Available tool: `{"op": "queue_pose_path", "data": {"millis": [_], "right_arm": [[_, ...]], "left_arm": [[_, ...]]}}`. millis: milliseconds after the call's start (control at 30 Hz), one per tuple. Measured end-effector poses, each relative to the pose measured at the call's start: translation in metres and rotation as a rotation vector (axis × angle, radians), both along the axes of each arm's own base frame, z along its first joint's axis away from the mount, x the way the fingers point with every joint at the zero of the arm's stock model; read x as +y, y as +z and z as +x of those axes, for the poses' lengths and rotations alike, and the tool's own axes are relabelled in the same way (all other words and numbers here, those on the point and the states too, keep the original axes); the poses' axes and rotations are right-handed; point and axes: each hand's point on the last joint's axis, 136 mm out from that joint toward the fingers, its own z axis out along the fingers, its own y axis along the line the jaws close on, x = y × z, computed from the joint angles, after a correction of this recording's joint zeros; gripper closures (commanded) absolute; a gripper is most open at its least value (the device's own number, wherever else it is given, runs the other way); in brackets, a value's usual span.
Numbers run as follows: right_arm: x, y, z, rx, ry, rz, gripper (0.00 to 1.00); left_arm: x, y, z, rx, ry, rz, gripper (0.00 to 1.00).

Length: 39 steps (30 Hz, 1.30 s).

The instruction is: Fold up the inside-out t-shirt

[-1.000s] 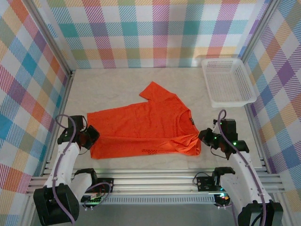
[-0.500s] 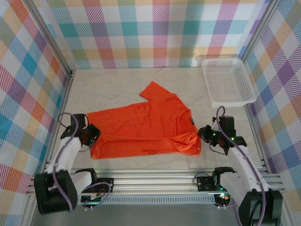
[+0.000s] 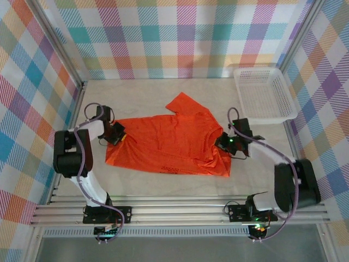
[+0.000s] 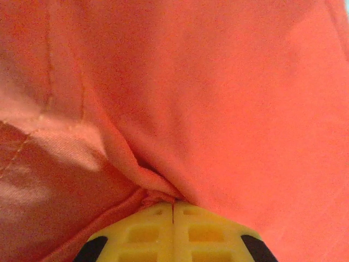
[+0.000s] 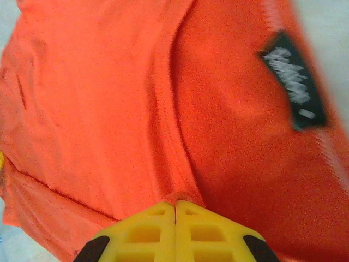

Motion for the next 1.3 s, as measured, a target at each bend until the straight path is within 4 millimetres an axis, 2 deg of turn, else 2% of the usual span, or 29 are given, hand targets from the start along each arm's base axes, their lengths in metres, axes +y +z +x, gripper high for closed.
{"op": "queue_pose_path", "data": {"millis": [67, 167, 300, 400, 600, 667, 733, 800, 900, 1000, 1067, 1100, 1167, 1233, 1300], "right_arm": [[0.007, -0.017, 0.011, 0.042, -0.001, -0.023, 1.0], [0.005, -0.042, 0.036, 0.105, -0.033, -0.084, 1.0], [0.011, -0.038, 0.094, 0.068, -0.053, -0.122, 1.0], [0.01, -0.037, 0.128, 0.047, -0.069, -0.157, 1.0], [-0.003, -0.031, 0.178, 0.027, -0.108, -0.196, 1.0], [-0.004, -0.022, 0.19, 0.011, -0.103, -0.2, 1.0], [-0.006, -0.007, 0.198, -0.014, -0.093, -0.203, 1.0], [-0.005, 0.015, 0.204, -0.056, -0.073, -0.2, 1.0], [-0.001, 0.053, 0.194, -0.111, -0.03, -0.179, 1.0], [0.004, 0.095, 0.167, -0.183, 0.015, -0.134, 1.0], [0.006, 0.112, 0.14, -0.21, 0.041, -0.111, 1.0], [0.007, 0.116, 0.123, -0.215, 0.055, -0.1, 1.0], [0.009, 0.11, 0.092, -0.201, 0.081, -0.087, 1.0], [0.011, 0.089, 0.056, -0.149, 0.109, -0.085, 1.0], [0.01, 0.066, 0.021, -0.084, 0.125, -0.086, 1.0]], "left_arm": [[-0.001, 0.001, 0.015, -0.007, -0.004, 0.001, 1.0], [0.001, 0.001, 0.04, -0.019, 0.003, 0.003, 1.0], [0.005, 0.002, 0.072, -0.026, 0.014, 0.013, 1.0], [0.007, 0.004, 0.1, -0.038, 0.015, 0.016, 1.0], [0.014, 0.009, 0.165, -0.08, 0.008, 0.039, 1.0], [0.016, 0.011, 0.178, -0.092, -0.005, 0.052, 1.0], [0.017, 0.017, 0.181, -0.09, -0.021, 0.068, 1.0], [0.019, 0.027, 0.177, -0.089, -0.04, 0.088, 1.0], [0.019, 0.053, 0.162, -0.103, -0.069, 0.111, 1.0], [0.017, 0.089, 0.123, -0.122, -0.097, 0.133, 1.0], [0.015, 0.111, 0.09, -0.142, -0.108, 0.144, 1.0], [0.012, 0.121, 0.072, -0.155, -0.113, 0.147, 1.0], [0.006, 0.13, 0.039, -0.171, -0.126, 0.149, 1.0], [-0.001, 0.122, 0.001, -0.15, -0.144, 0.151, 1.0], [-0.005, 0.104, -0.034, -0.099, -0.161, 0.153, 1.0]]}}
